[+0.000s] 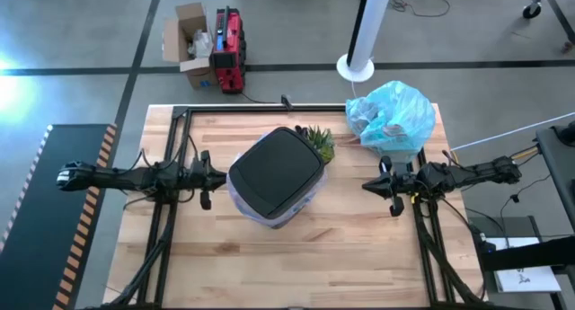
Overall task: Place trash/remove bag and relplace
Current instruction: Return to Home Position
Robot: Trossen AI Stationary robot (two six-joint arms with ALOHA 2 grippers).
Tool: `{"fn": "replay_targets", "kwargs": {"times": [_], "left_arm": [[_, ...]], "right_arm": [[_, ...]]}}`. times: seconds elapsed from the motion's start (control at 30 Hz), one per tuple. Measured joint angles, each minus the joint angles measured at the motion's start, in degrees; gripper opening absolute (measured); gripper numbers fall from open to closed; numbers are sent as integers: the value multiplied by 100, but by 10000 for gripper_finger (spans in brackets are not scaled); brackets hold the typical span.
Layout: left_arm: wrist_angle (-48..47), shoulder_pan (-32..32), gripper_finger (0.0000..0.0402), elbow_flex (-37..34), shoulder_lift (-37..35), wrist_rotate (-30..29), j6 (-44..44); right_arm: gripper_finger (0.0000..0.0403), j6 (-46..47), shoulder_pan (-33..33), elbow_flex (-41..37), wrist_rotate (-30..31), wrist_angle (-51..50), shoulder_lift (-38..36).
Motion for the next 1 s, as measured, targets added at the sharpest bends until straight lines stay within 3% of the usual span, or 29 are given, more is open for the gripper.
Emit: {"fn": "replay_targets", "kwargs": {"times": [1.0], "left_arm": [[0, 0, 9, 20, 623, -2, 2]], "right_arm": [[0, -1, -2, -2, 2, -4, 0]]}}
